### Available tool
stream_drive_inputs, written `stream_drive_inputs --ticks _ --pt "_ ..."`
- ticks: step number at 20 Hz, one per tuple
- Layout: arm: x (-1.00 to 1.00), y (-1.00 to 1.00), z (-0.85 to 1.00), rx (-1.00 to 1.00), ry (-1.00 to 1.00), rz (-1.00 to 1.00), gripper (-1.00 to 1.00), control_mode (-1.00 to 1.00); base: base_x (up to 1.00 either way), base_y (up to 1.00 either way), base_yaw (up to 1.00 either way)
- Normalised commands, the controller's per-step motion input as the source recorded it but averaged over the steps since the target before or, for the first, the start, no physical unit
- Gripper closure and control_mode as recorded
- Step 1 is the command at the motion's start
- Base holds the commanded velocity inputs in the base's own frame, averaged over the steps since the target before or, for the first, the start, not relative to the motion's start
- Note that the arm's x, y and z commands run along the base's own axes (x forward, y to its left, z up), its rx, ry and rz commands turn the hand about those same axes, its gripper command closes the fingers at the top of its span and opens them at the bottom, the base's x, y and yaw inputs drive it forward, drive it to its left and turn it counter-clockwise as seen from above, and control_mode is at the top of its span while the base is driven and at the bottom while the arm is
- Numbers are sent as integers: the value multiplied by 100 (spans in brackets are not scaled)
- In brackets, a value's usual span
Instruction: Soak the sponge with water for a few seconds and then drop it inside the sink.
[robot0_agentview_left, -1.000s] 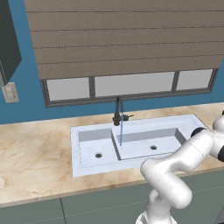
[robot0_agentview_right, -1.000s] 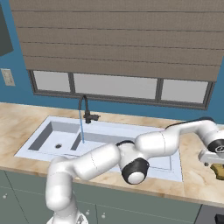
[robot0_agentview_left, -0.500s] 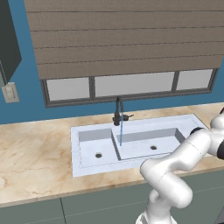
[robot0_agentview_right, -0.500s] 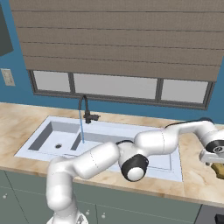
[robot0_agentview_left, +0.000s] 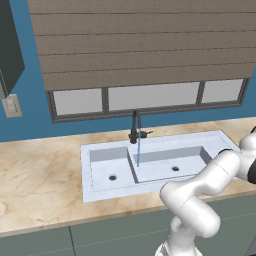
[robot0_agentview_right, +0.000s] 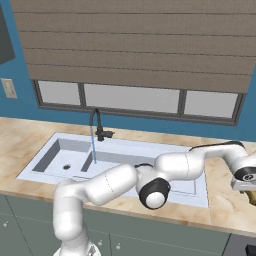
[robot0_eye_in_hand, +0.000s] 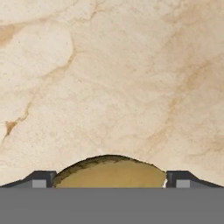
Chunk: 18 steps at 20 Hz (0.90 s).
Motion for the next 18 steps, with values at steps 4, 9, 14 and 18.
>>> stream_drive_inputs --ticks 4,9,14,18 --pt "-4 -40 0 7 6 0 -100 -100 0 0 0" --pt "-4 -36 0 4 11 0 -100 -100 0 0 0" --pt "0 -3 -9 4 10 0 -100 -100 0 0 0" --pt "-2 0 -42 13 14 0 -100 -100 0 0 0"
